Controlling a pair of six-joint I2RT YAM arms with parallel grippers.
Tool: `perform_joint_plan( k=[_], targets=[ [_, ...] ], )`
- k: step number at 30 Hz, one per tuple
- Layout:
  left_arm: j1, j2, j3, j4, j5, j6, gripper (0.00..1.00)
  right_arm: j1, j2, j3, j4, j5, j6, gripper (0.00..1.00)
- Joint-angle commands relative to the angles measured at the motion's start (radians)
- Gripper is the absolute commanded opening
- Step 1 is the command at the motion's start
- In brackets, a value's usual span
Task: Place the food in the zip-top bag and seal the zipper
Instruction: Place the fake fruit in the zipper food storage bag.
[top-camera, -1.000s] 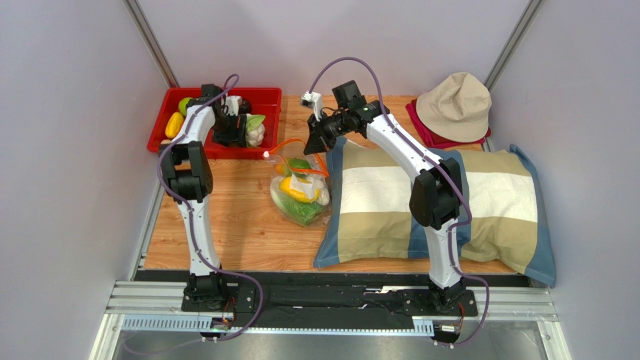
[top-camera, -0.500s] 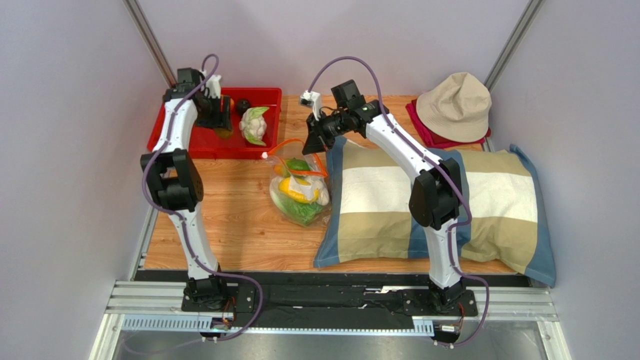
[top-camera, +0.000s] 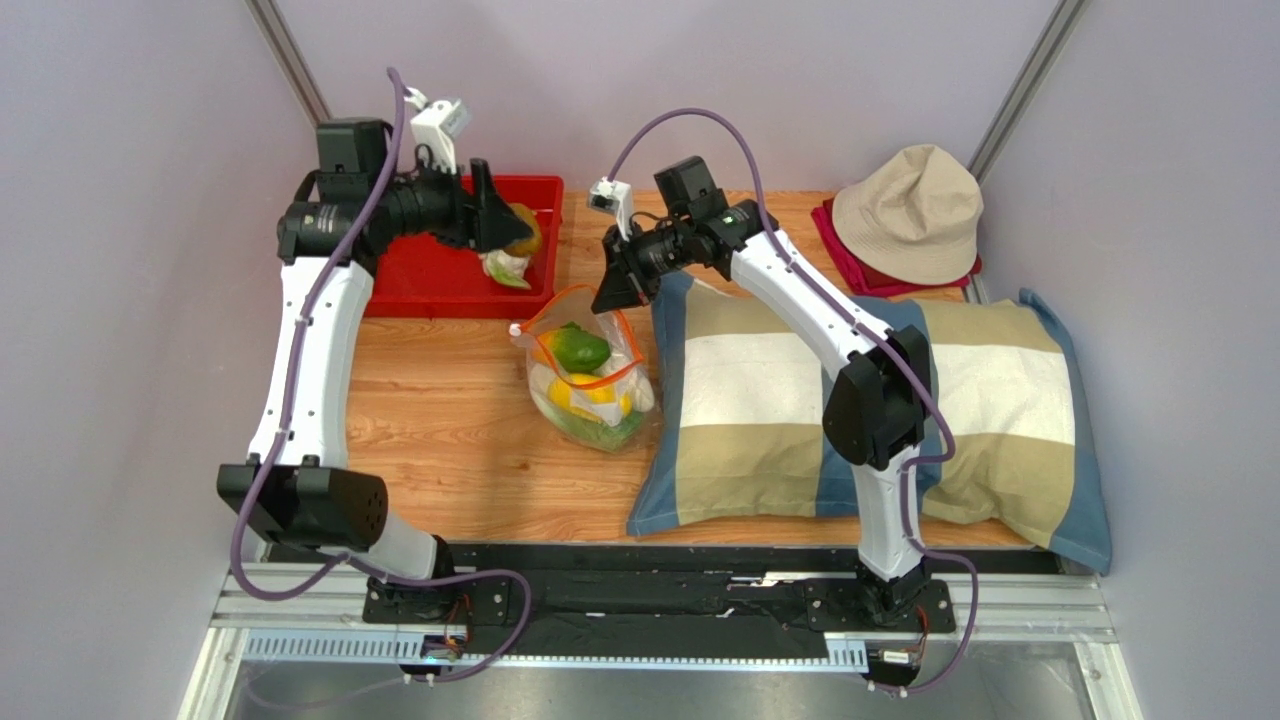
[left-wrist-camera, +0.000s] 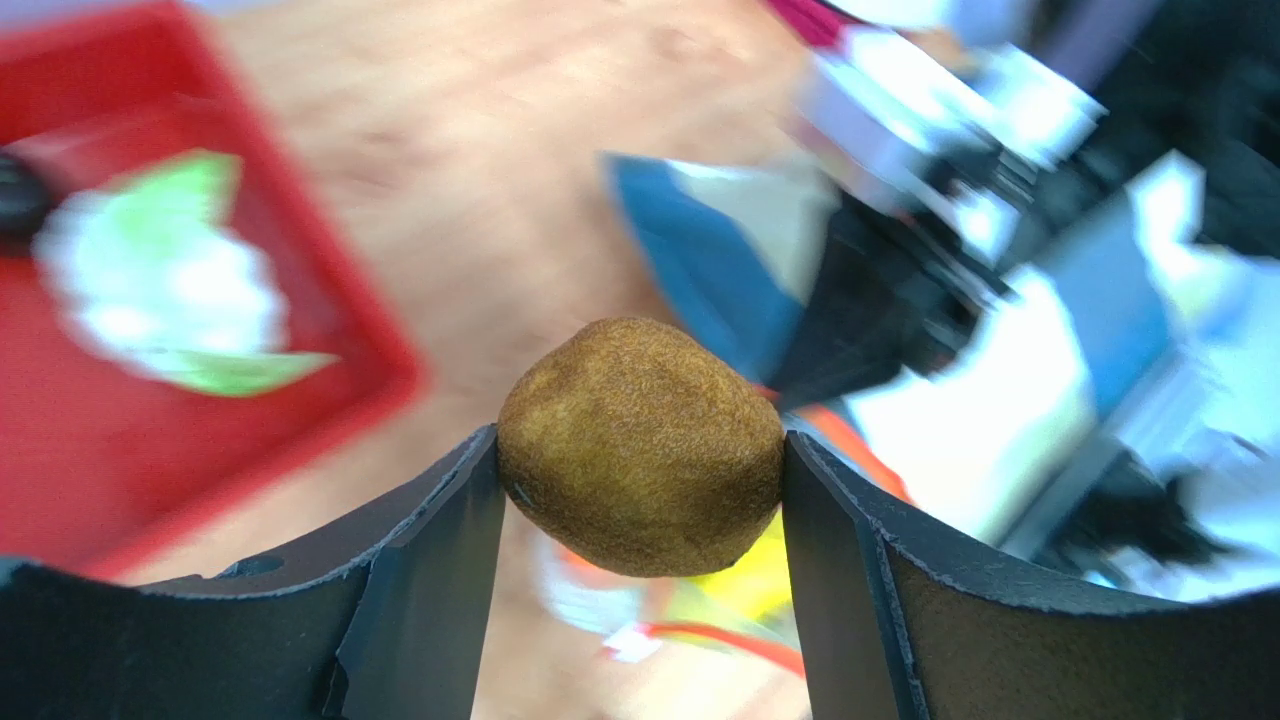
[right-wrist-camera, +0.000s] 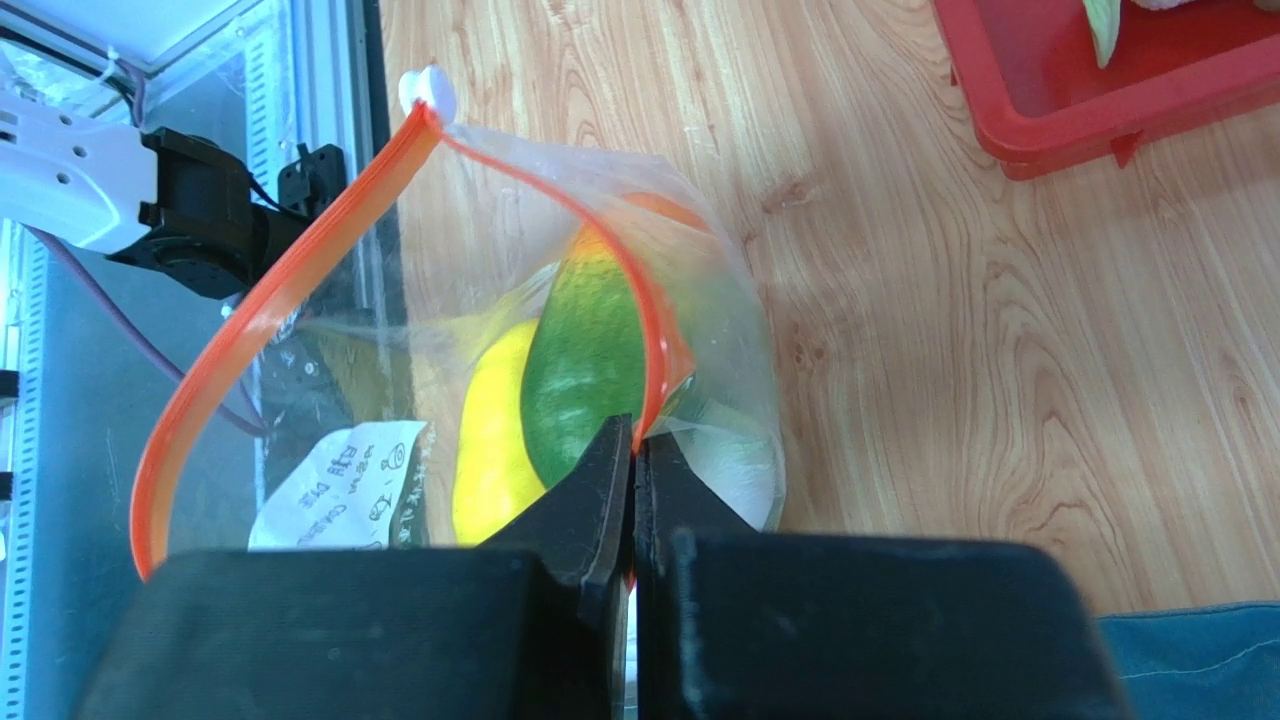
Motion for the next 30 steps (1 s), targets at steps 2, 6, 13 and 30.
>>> perform_joint_plan(
  k=[2, 6, 13, 30],
  targets=[
    [-0.076, -0.108, -0.16, 0.022, 0.11, -0.046, 0.37, 0.004, -0.067, 0.015, 0.009, -0.037, 0.018, 0.0],
    [-0.14, -0.179, -0.263, 0.032, 0.118, -0.009, 0.37, 0.002, -0.061, 0.019, 0.008, -0.04, 0.024, 0.0],
    [-0.249, -0.222, -0.355, 0.029, -0.034, 0.078, 0.4, 0.002, -0.074, 0.007, 0.005, -0.05, 0.024, 0.0],
    [-0.083, -0.272, -0.364, 0.093, 0.041, 0.046, 0.99, 0.002, -0.055, 0.007, 0.018, -0.099, -0.053, 0.02]
  ],
)
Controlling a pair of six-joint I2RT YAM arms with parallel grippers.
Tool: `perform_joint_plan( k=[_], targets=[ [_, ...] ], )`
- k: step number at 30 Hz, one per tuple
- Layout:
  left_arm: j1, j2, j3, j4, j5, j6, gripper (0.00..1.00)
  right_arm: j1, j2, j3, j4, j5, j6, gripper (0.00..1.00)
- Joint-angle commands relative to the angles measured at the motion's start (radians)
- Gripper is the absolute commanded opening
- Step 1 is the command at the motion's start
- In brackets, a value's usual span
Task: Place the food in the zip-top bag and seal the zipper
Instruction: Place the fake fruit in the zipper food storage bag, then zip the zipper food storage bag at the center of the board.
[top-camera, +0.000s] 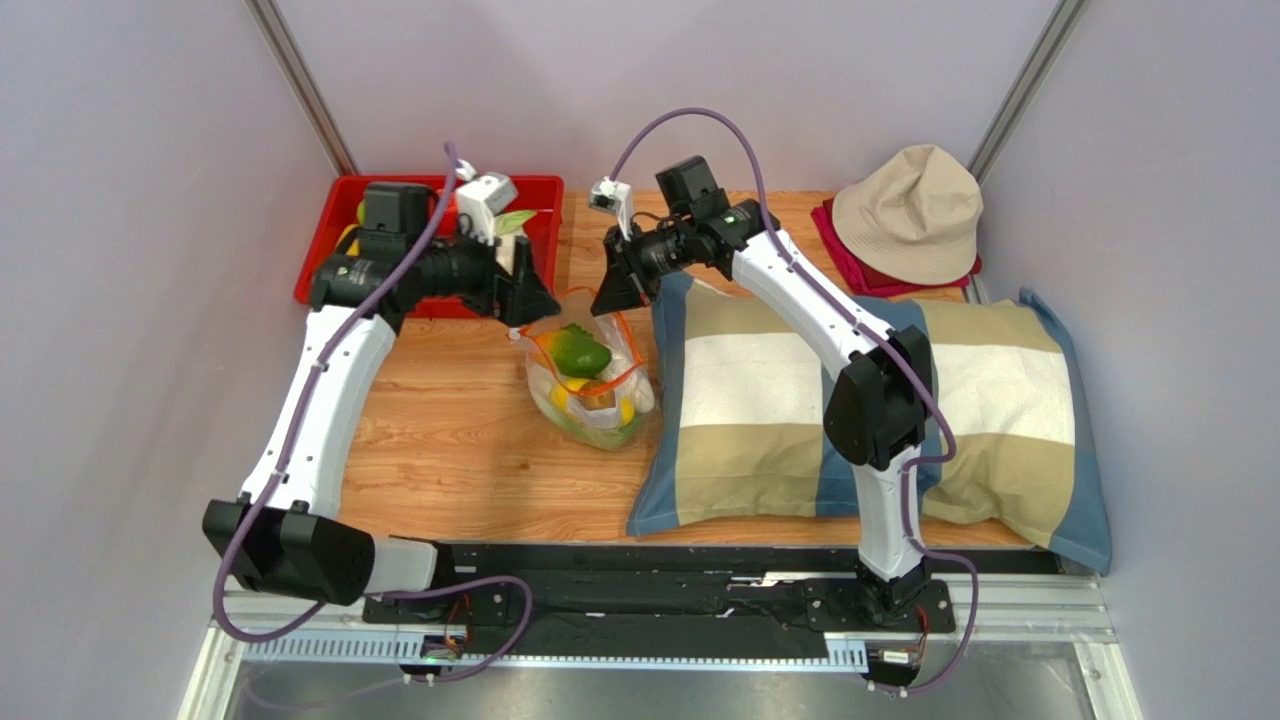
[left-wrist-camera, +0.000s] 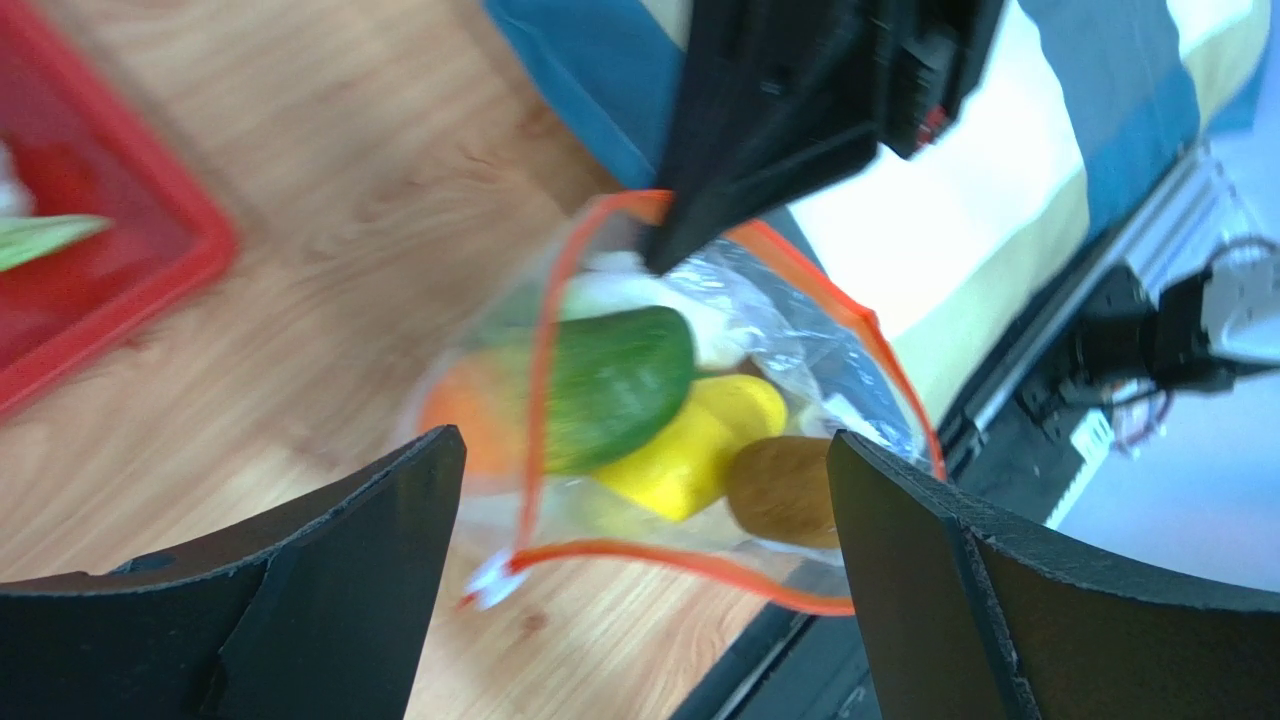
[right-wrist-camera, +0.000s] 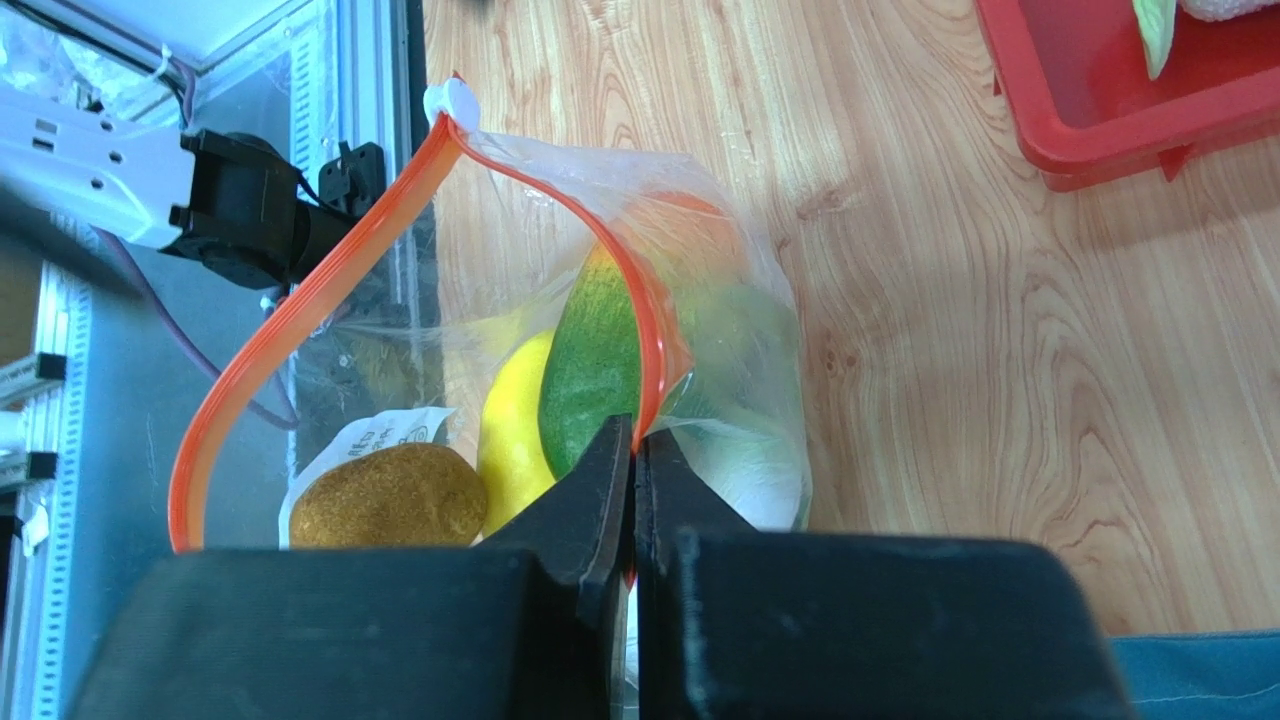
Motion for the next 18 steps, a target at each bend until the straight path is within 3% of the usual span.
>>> perform_joint_plan(
  k=[1, 3, 6, 8, 10, 15, 18],
  targets=[
    [0.135, -0.08, -0.023, 0.111, 0.156, -0.022, 0.99, 0.002, -0.044, 0.01, 0.021, -0.056, -0.078, 0.03],
    [0.252, -0.096, -0.099, 0.154, 0.218, -0.012, 0.99, 0.004, -0.043, 0.007, 0.024, -0.063, -0.108, 0.03],
    [0.376, -0.139, -0.218, 0.19, 0.352, 0.18, 0.99, 0.002, -0.036, 0.011, 0.023, -0.075, -0.158, 0.03],
    [0.425, -0.185, -0.31, 0.202, 0.401, 0.387, 0.99, 0.004, -0.032, 0.013, 0.023, -0.089, -0.185, 0.03],
    [0.432, -0.232, -0.407, 0.203, 0.442, 0.595, 0.99, 0.004, -0.027, 0.017, 0.023, -0.106, -0.202, 0.03],
    [0.427, -0.286, -0.573, 0.315, 0.571, 0.834, 0.92, 0.007, -0.02, 0.022, 0.02, -0.135, -0.25, 0.03],
    [0.415, -0.24, -0.614, 0.41, 0.585, 0.81, 0.86, 0.011, -0.026, 0.016, 0.015, -0.143, -0.274, 0.03]
  ],
)
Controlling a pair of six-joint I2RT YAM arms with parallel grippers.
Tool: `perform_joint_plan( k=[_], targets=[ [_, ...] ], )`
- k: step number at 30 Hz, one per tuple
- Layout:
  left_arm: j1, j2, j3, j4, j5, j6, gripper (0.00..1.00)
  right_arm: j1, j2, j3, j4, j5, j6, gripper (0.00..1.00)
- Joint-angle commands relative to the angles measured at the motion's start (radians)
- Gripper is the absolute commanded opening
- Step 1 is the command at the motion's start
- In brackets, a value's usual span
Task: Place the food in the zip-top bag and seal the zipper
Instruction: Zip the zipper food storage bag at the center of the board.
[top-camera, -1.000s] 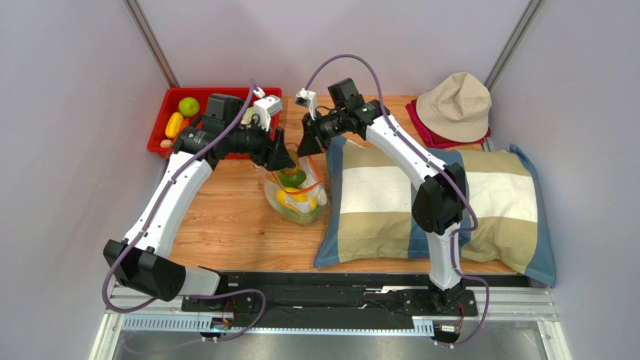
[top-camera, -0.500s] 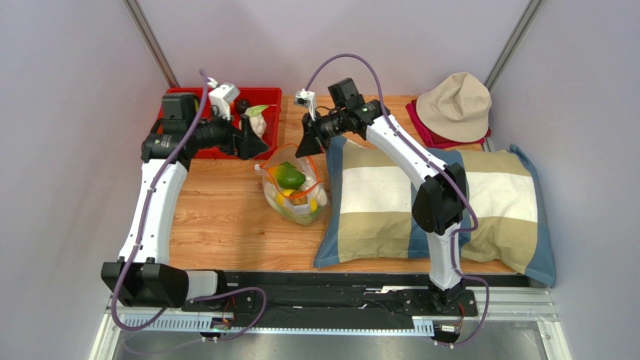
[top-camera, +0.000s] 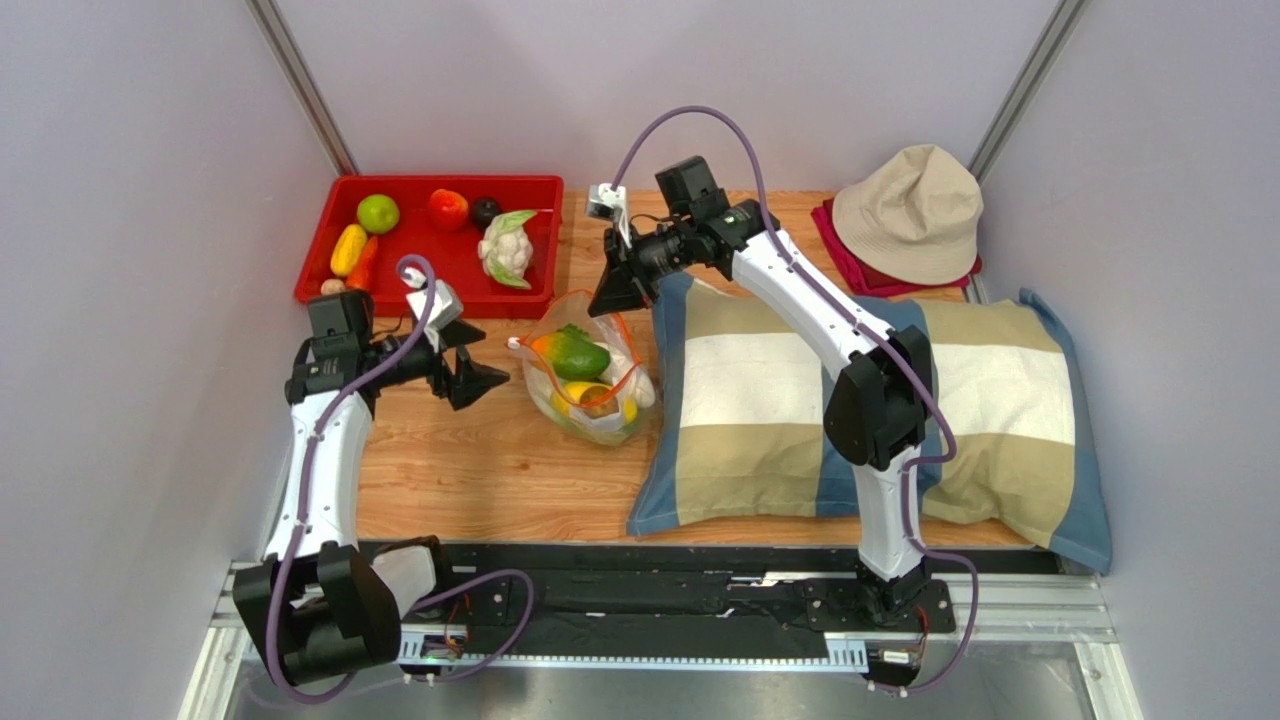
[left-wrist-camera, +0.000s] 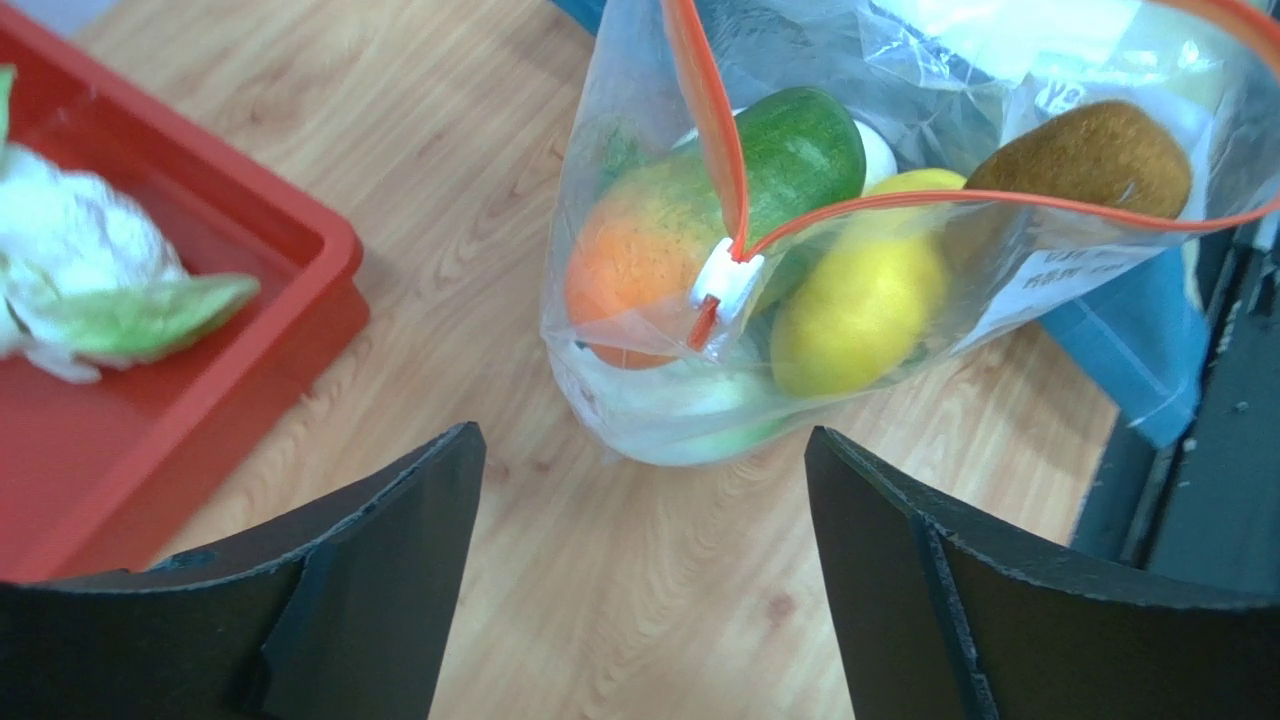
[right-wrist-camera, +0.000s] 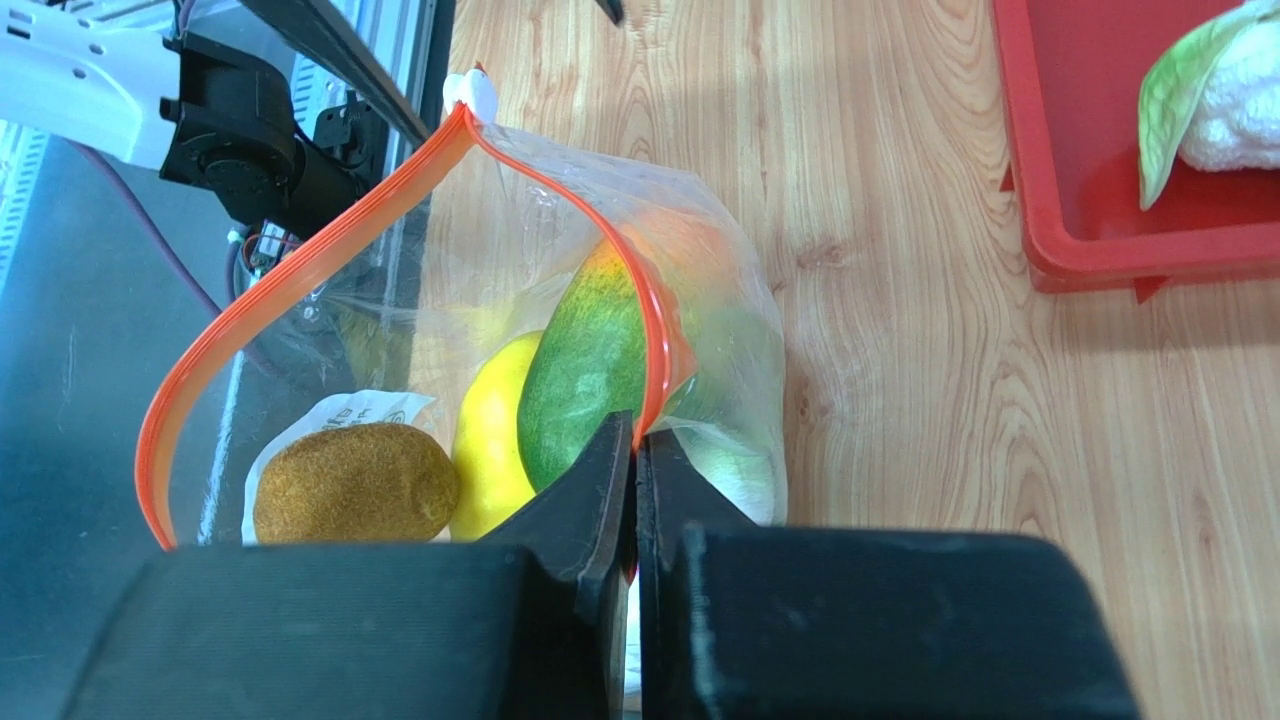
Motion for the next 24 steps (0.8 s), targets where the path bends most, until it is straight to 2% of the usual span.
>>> perform_joint_plan(
  k=[1, 3, 6, 9, 12, 15, 21, 23, 24],
  targets=[
    [-0.008, 0.052, -0.032, 0.201, 0.136, 0.164, 0.85, 0.011, -0.029, 0.014, 0.012, -0.056, -0.08, 0.03],
    [-0.01, 0.083, -0.034, 0.268, 0.152, 0.15, 0.85, 0.011, -0.035, 0.004, 0.012, -0.059, -0.087, 0.03],
    [-0.042, 0.128, -0.031, 0.279, 0.187, 0.208, 0.84, 0.013, -0.043, -0.009, 0.008, -0.059, -0.099, 0.03],
    [-0.087, 0.151, -0.043, 0.368, 0.178, 0.165, 0.79, 0.013, -0.043, -0.009, 0.001, -0.058, -0.105, 0.03],
    [-0.117, 0.163, -0.037, 0.353, 0.178, 0.215, 0.74, 0.013, -0.04, -0.006, -0.002, -0.052, -0.107, 0.03],
    [-0.134, 0.171, -0.038, 0.353, 0.175, 0.219, 0.68, 0.013, -0.041, -0.006, -0.003, -0.051, -0.108, 0.03],
    [-0.156, 0.172, -0.034, 0.382, 0.173, 0.161, 0.51, 0.013, -0.04, -0.009, -0.006, -0.051, -0.111, 0.02],
    [-0.156, 0.163, -0.032, 0.328, 0.178, 0.205, 0.54, 0.011, -0.04, -0.007, -0.006, -0.048, -0.111, 0.02],
    [-0.157, 0.153, -0.032, 0.295, 0.182, 0.237, 0.59, 0.011, -0.037, -0.006, -0.006, -0.048, -0.111, 0.02]
  ],
)
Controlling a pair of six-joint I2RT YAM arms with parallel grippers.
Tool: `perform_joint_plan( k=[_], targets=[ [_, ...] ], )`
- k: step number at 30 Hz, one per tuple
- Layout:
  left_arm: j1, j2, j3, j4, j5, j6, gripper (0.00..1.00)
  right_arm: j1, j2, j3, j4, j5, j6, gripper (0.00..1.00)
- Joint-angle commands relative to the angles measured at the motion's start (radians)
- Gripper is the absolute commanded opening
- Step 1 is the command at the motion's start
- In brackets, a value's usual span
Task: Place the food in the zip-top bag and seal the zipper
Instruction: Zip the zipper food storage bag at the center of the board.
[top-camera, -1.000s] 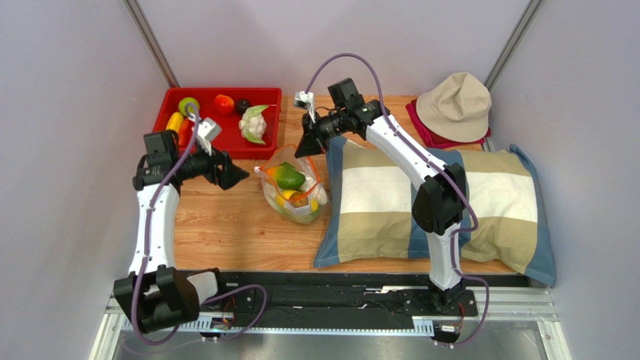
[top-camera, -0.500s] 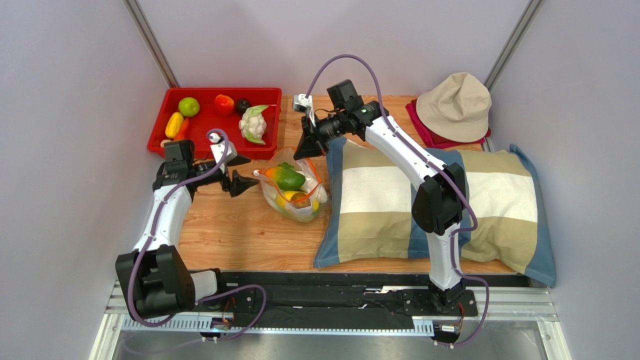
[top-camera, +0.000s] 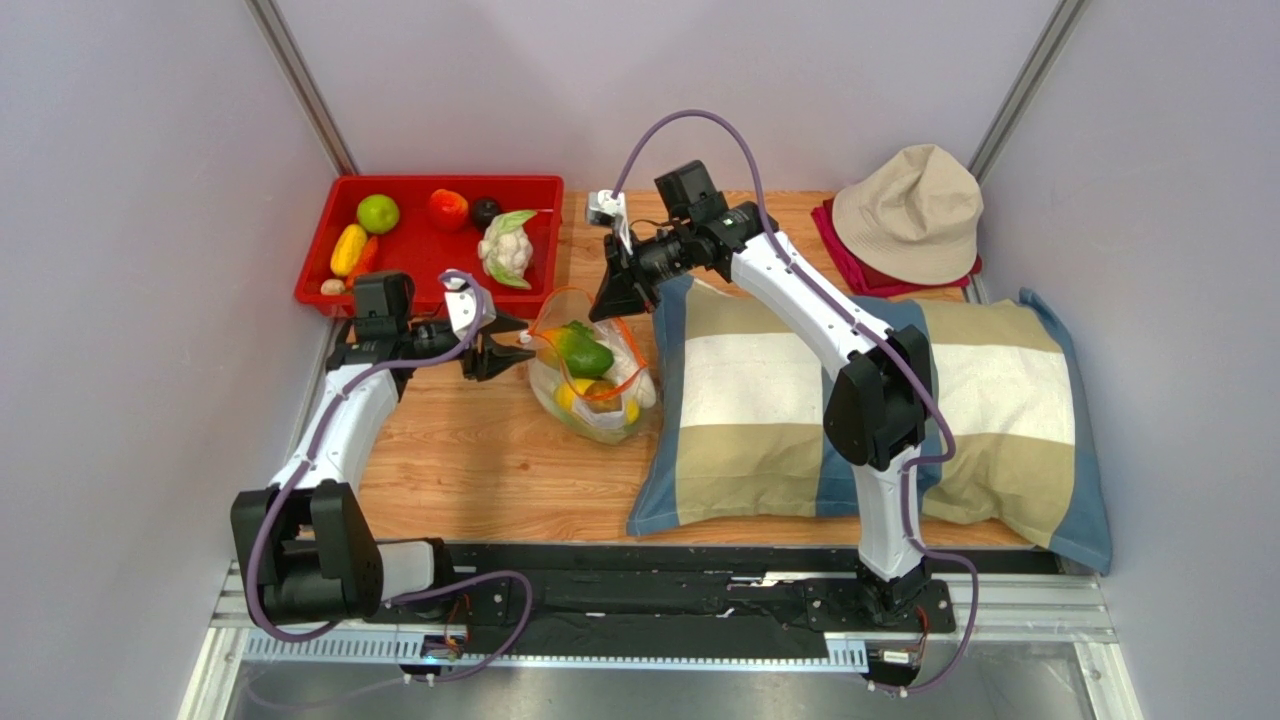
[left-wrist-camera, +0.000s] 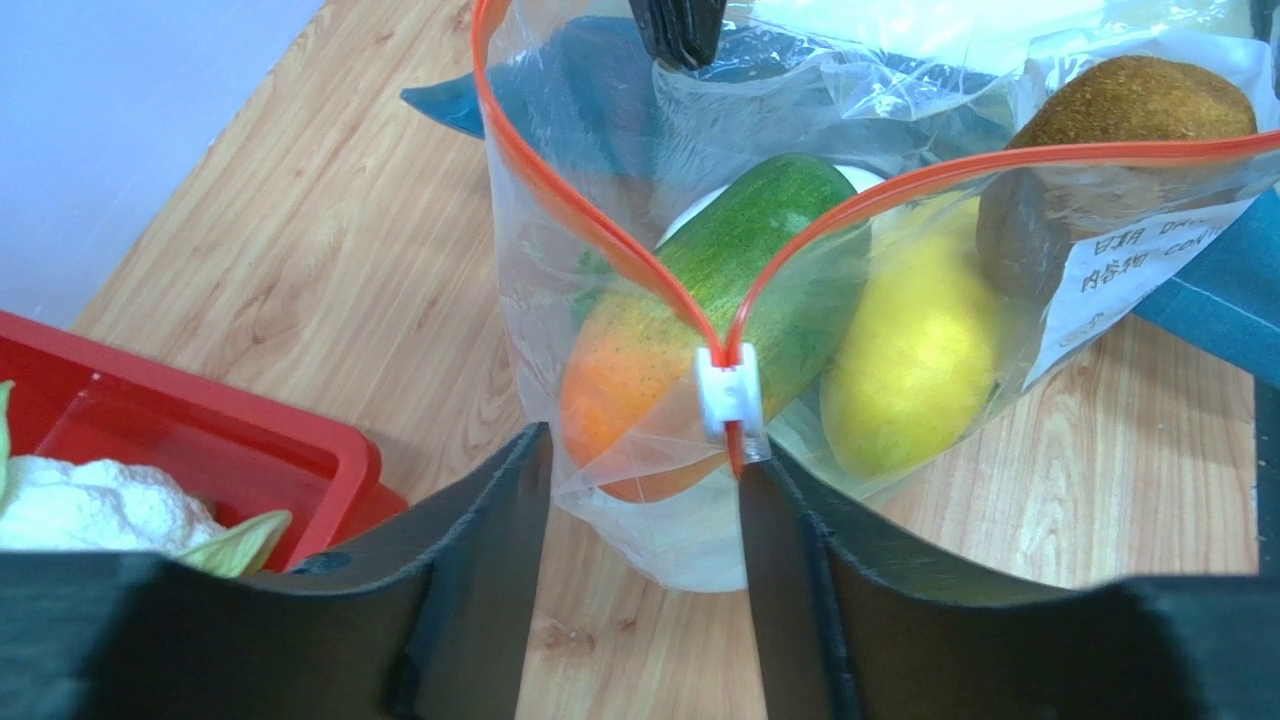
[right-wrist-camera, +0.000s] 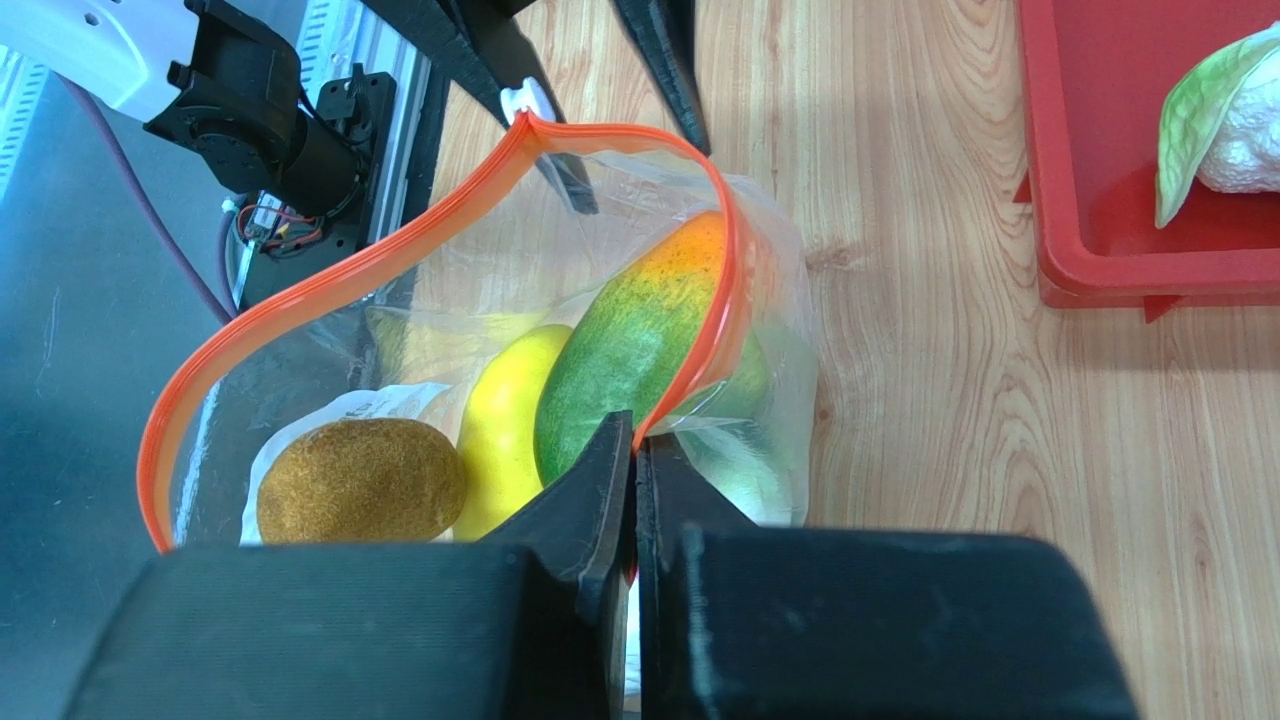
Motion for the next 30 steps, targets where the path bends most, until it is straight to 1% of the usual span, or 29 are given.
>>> perform_joint_plan(
  k=[1, 5, 9, 10, 11, 12, 15, 16, 18, 19, 21, 22, 24, 25, 27, 28, 29, 30],
  targets=[
    [-0.006, -0.031, -0.001, -0.06, 0.077, 0.11, 0.68, 0.005, -0.036, 0.011, 0.01, -0.022, -0.032, 0.02],
    [-0.011, -0.04, -0.022, -0.062, 0.068, 0.129, 0.76, 0.003, -0.032, 0.014, 0.01, -0.028, -0.029, 0.02],
    [-0.015, -0.005, -0.004, -0.062, 0.063, 0.124, 0.76, 0.003, -0.027, 0.023, 0.01, -0.03, -0.024, 0.02],
    [-0.015, -0.004, -0.003, -0.062, 0.065, 0.127, 0.75, 0.003, -0.026, 0.027, 0.007, -0.028, -0.024, 0.02],
    [-0.018, 0.001, -0.001, -0.059, 0.062, 0.127, 0.71, 0.003, -0.026, 0.027, 0.005, -0.03, -0.024, 0.02],
    [-0.017, 0.006, 0.002, -0.053, 0.057, 0.123, 0.6, 0.003, -0.024, 0.028, 0.004, -0.028, -0.026, 0.02],
    [-0.015, -0.006, 0.017, -0.036, 0.04, 0.071, 0.42, 0.002, -0.026, 0.025, 0.002, -0.024, -0.03, 0.02],
    [-0.015, -0.013, 0.02, -0.038, 0.039, 0.058, 0.29, 0.002, -0.027, 0.024, 0.002, -0.022, -0.032, 0.02],
    [-0.017, -0.032, 0.037, -0.051, 0.045, 0.014, 0.15, 0.002, -0.024, 0.023, 0.002, -0.018, -0.033, 0.03],
    [-0.014, -0.039, 0.045, -0.07, 0.048, 0.005, 0.02, 0.002, -0.023, 0.027, 0.002, -0.014, -0.033, 0.03],
    [-0.012, -0.052, 0.072, -0.147, 0.057, 0.015, 0.0, -0.004, -0.026, 0.031, -0.001, 0.004, -0.027, 0.05],
    [-0.014, -0.059, 0.082, -0.178, 0.056, 0.023, 0.0, -0.012, -0.027, 0.039, -0.001, 0.012, -0.023, 0.1],
    [-0.014, -0.069, 0.12, -0.266, 0.047, 0.05, 0.0, -0.018, -0.029, 0.057, -0.002, 0.039, 0.019, 0.24],
    [-0.015, -0.072, 0.134, -0.292, 0.042, 0.054, 0.0, -0.021, -0.036, 0.069, -0.002, 0.048, 0.036, 0.41],
    [-0.015, -0.077, 0.169, -0.333, 0.033, 0.044, 0.0, -0.023, -0.049, 0.102, 0.004, 0.07, 0.069, 0.53],
    [-0.015, -0.079, 0.177, -0.335, 0.028, 0.017, 0.0, -0.021, -0.072, 0.102, 0.022, 0.07, 0.083, 0.63],
    [-0.015, -0.079, 0.185, -0.335, 0.021, 0.005, 0.0, -0.02, -0.088, 0.082, 0.048, 0.078, 0.123, 0.68],
    [-0.015, -0.077, 0.201, -0.346, 0.017, -0.002, 0.0, -0.018, -0.107, 0.064, 0.123, 0.079, 0.146, 0.71]
  ],
)
